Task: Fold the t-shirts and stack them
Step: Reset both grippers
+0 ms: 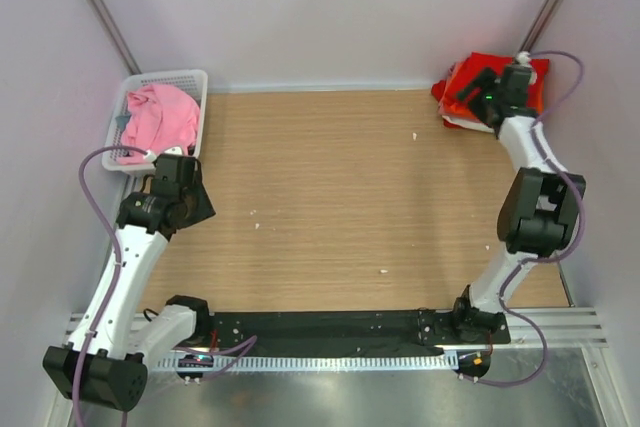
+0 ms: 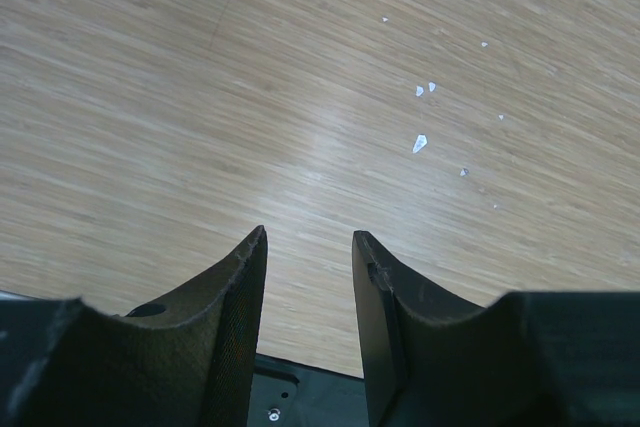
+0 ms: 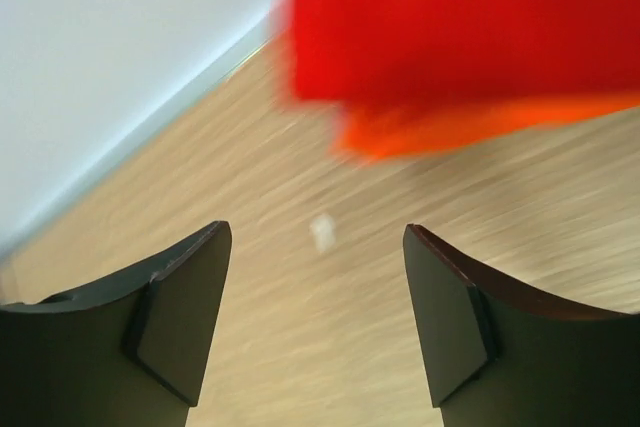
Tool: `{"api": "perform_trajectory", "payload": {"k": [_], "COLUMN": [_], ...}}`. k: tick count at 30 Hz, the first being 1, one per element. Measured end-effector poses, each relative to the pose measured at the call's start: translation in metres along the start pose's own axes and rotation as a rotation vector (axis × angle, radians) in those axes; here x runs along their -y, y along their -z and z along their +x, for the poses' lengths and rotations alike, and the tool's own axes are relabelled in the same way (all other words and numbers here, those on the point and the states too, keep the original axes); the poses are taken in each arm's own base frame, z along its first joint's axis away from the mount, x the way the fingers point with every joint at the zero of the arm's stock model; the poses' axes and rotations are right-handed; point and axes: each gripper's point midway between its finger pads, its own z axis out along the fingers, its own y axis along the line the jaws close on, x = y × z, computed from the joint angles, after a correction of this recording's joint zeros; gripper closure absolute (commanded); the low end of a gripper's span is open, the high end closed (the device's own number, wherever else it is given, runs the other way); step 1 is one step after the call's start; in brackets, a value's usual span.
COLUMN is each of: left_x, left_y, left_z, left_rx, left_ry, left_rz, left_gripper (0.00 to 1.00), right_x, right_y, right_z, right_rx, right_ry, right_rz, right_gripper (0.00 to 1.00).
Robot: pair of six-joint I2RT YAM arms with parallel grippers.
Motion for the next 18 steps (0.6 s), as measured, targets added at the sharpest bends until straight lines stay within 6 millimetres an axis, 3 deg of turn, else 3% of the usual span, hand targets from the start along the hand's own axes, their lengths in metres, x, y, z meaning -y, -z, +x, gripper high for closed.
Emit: {"api": "perform_trajectory", "payload": {"k": [1,3,5,7,9,15,18], "left_x": [-0.001,-0.001,-0.001,-0.001,-0.001,-0.001,-0.002], "left_y": [0.000,-0.001,-0.001,-0.002,-0.002,-0.002,-0.001], "left_z": [0.000,0.000,0.000,0.000,0.001,0.000,-0.001], "left_rx": [0.000,-0.001,-0.004,-0.006,-0.008,-0.005,0.002], "left_ry": [0.002,0.002,0.002,0.001,0.000,0.001,0.002], "left_rz": [-0.002,-0.004,-0.005,-0.007,-0.008,-0.007,-0.011], "left_gripper": [0.59,0.59,0.59,0.59,0.59,0.59,0.57], "right_x": [-0.029,-0.110,-0.192,-0.230,-0.220,-0.105,-0.066], "right_y": [0.013,0.050,0.102,0.161,0.192,0.181,0.199], "right_z": [0.024,0.079,0.144,0.218,0.269,0.354,0.385], "right_rx": [-0.017,-0.048,-0.062,-0.128,-0.211,-0.424,-0.502], "right_ry": [0.059,0.190,0.298,0.368,0.391,0.294,0.259], "right_rz": [-0.032,-0.184,-0.421,-0.636,-0.720,-0.575,-0.547], "right_gripper": [0.22,0.21,0.18,0.17,0.17,0.17,0.17]}}
